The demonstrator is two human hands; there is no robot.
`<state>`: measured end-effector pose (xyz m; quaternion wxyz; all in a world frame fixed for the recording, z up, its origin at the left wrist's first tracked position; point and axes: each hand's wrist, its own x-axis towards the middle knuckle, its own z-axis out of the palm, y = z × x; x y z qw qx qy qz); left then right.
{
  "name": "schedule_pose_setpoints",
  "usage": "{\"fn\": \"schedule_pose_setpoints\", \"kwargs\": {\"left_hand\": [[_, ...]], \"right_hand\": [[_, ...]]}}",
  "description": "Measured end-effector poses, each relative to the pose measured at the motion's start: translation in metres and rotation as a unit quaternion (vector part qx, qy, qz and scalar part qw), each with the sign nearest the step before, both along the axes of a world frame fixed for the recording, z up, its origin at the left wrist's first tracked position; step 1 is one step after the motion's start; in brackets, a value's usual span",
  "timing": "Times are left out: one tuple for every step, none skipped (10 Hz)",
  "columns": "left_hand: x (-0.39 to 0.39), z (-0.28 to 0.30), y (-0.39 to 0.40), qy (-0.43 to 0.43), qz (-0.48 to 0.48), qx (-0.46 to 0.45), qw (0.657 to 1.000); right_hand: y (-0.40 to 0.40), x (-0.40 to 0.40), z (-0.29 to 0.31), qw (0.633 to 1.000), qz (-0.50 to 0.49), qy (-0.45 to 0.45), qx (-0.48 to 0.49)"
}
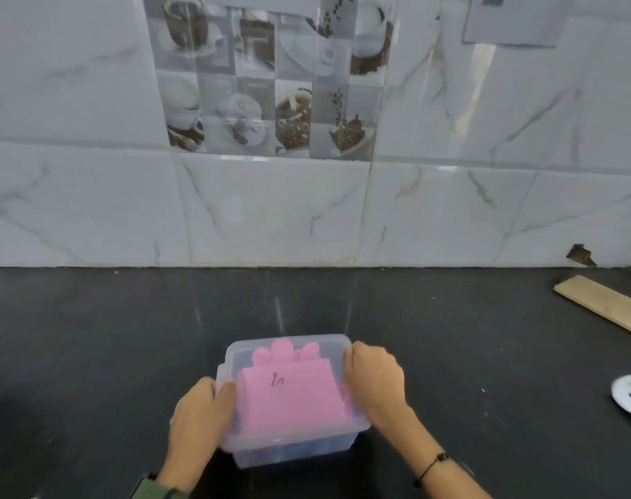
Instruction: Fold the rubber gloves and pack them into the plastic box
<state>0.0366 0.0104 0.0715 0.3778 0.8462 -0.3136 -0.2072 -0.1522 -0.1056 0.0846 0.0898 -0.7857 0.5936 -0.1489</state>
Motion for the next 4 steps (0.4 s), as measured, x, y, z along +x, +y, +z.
{"fn": "schedule_pose_setpoints", "kwargs": {"left_hand": [[0.020,0.004,0.022,-0.011,0.035,0.029,0.999],[0.023,0.008,0.032,-0.016,0.055,0.047,0.997],[0.023,0.016,0.031,-0.051,0.029,0.077,0.995],[0.019,0.013,0.025,-0.198,-0.005,0.097,0.975]], "right_hand": [[0.013,0.029,-0.001,0.999,0.022,0.035,0.031],[0.019,0.040,0.000,0.997,0.030,0.044,0.061],[0.017,0.038,0.009,0.995,0.030,0.042,0.085],[0.017,0.028,0.024,0.997,0.025,-0.002,0.070]]}}
